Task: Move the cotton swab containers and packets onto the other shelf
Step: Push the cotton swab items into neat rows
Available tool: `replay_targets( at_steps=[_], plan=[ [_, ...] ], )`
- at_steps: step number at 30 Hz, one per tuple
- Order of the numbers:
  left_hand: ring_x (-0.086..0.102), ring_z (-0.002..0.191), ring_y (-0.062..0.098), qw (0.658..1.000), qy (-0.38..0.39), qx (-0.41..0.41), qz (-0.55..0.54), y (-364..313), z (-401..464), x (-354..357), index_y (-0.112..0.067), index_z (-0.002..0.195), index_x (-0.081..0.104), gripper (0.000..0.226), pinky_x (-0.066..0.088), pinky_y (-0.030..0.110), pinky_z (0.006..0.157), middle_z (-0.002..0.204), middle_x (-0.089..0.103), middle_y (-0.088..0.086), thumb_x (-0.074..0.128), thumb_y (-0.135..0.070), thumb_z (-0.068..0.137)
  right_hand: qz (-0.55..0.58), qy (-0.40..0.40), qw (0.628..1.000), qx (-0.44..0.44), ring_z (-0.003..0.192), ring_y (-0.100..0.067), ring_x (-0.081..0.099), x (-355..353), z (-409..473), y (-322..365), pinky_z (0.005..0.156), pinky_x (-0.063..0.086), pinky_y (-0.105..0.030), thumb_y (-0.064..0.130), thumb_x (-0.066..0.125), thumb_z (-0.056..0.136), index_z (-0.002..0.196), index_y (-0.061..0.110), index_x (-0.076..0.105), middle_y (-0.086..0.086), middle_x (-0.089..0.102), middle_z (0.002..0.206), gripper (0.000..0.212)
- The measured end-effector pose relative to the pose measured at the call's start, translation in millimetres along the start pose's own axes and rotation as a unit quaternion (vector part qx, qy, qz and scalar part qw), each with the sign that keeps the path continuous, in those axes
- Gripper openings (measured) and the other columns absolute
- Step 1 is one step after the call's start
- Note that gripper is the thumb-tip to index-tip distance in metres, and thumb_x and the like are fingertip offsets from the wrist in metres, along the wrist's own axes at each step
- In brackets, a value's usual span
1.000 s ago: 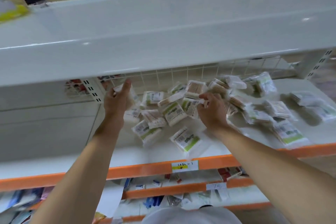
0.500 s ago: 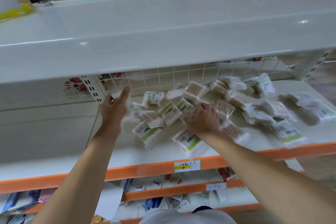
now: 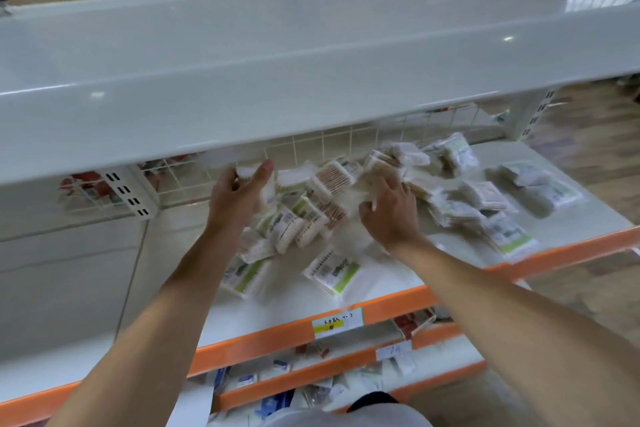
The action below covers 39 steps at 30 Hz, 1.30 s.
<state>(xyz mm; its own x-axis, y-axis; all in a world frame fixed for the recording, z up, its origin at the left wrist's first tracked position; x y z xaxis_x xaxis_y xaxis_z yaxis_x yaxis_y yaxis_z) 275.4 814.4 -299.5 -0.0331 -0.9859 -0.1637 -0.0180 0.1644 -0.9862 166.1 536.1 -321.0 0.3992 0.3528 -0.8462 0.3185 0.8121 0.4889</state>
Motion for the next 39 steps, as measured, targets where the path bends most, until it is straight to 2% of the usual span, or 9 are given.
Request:
replay_targets(
  at_steps=[3, 7, 11, 16, 19, 22, 25, 33, 39],
  plan=[
    [0.062, 0.073, 0.014, 0.999, 0.034, -0.032, -0.028, 3.4, -2.1, 16.9, -0.023, 0.089, 0.064, 0.044, 0.049, 0.029, 0.064, 0.079, 0.066, -0.005, 0.076, -0.062, 0.072, -0.034, -0.002, 0.999, 0.006, 0.122, -0.040, 0.049, -10.4, 27.4, -14.8, 0.099, 0.040, -0.045, 0.019, 0.060, 0.084, 0.138, 0.012, 0.054, -0.017, 0.052, 0.139, 0.055],
    [0.070, 0.102, 0.025, 0.993, 0.077, -0.072, -0.057, 5.5, -10.5, 36.5, -0.024, 0.101, 0.068, 0.066, 0.054, 0.050, 0.095, 0.107, 0.074, 0.003, 0.074, -0.073, 0.057, -0.057, 0.066, 0.996, 0.017, 0.131, -0.038, 0.045, 4.9, 63.2, -30.3, 0.103, 0.040, -0.045, 0.028, 0.061, 0.088, 0.146, 0.016, 0.045, -0.013, 0.043, 0.152, 0.061],
    [0.072, 0.086, 0.018, 0.986, 0.110, -0.091, -0.081, 13.0, -16.3, 50.2, -0.021, 0.094, 0.068, 0.053, 0.059, 0.049, 0.086, 0.083, 0.073, -0.005, 0.076, -0.068, 0.069, -0.084, 0.109, 0.988, 0.069, 0.134, -0.043, 0.040, 23.5, 81.5, -50.1, 0.106, 0.035, -0.050, 0.043, 0.065, 0.086, 0.148, 0.021, 0.039, -0.015, 0.040, 0.152, 0.071],
    [0.076, 0.085, 0.019, 0.974, 0.163, -0.123, -0.097, 20.1, -21.0, 69.2, -0.019, 0.104, 0.069, 0.054, 0.060, 0.035, 0.072, 0.092, 0.078, 0.002, 0.069, -0.065, 0.075, -0.054, 0.098, 0.986, 0.128, 0.131, -0.043, 0.043, 26.8, 79.8, -55.9, 0.107, 0.033, -0.053, 0.065, 0.068, 0.079, 0.137, 0.025, 0.051, -0.016, 0.056, 0.138, 0.073],
    [0.076, 0.083, 0.022, 0.974, 0.158, -0.136, -0.091, 22.0, -18.2, 71.7, -0.017, 0.102, 0.070, 0.054, 0.059, 0.035, 0.070, 0.089, 0.078, 0.005, 0.068, -0.065, 0.077, 0.145, 0.099, 0.969, 0.173, 0.119, -0.035, 0.058, 23.9, 74.7, -49.5, 0.103, 0.045, -0.049, 0.057, 0.076, 0.076, 0.126, 0.023, 0.060, -0.009, 0.065, 0.124, 0.061],
    [0.075, 0.088, 0.028, 0.972, 0.153, -0.143, -0.105, 18.9, -15.6, 74.9, -0.013, 0.106, 0.069, 0.061, 0.061, 0.039, 0.073, 0.094, 0.077, 0.010, 0.070, -0.064, 0.073, 0.371, 0.147, 0.903, 0.160, 0.099, -0.026, 0.070, 21.8, 66.9, -32.8, 0.085, 0.058, -0.040, 0.038, 0.083, 0.077, 0.114, 0.013, 0.069, -0.006, 0.074, 0.105, 0.047],
    [0.075, 0.090, 0.030, 0.970, 0.166, -0.141, -0.106, 11.6, -17.0, 84.4, -0.011, 0.103, 0.071, 0.067, 0.061, 0.043, 0.078, 0.093, 0.077, 0.011, 0.070, -0.068, 0.067, 0.470, 0.236, 0.837, 0.152, 0.084, -0.021, 0.069, 24.9, 44.3, -18.3, 0.064, 0.054, -0.025, 0.038, 0.086, 0.073, 0.107, 0.012, 0.075, -0.007, 0.072, 0.094, 0.045],
    [0.074, 0.096, 0.031, 0.965, 0.166, -0.165, -0.118, 11.9, -30.5, 105.8, -0.016, 0.096, 0.072, 0.051, 0.059, 0.048, 0.087, 0.098, 0.077, 0.011, 0.061, -0.064, 0.085, 0.532, 0.323, 0.763, 0.174, 0.113, -0.028, 0.069, 33.2, -1.8, -14.8, 0.101, 0.050, -0.041, 0.041, 0.091, 0.068, 0.120, 0.018, 0.071, -0.012, 0.070, 0.124, 0.060],
    [0.074, 0.094, 0.024, 0.936, 0.224, -0.190, -0.195, 15.6, -48.0, 122.9, -0.018, 0.097, 0.076, 0.034, 0.061, 0.038, 0.080, 0.105, 0.076, 0.009, 0.067, -0.050, 0.087, 0.532, 0.331, 0.760, 0.172, 0.091, -0.021, 0.071, 26.2, -18.0, 1.9, 0.083, 0.052, -0.034, 0.039, 0.083, 0.076, 0.116, 0.012, 0.067, -0.007, 0.073, 0.100, 0.051]
  ],
)
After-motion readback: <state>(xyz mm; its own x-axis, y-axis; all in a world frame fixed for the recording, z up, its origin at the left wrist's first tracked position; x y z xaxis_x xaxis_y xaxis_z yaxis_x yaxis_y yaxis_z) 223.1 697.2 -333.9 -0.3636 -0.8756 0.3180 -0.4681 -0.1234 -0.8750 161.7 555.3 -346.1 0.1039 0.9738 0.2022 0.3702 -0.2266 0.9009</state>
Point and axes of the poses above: each hand's wrist, its own z-axis towards the middle knuckle, its own x-axis out of the palm, y = z × x, the point moved 10 cm from there along z, towards the middle knuckle
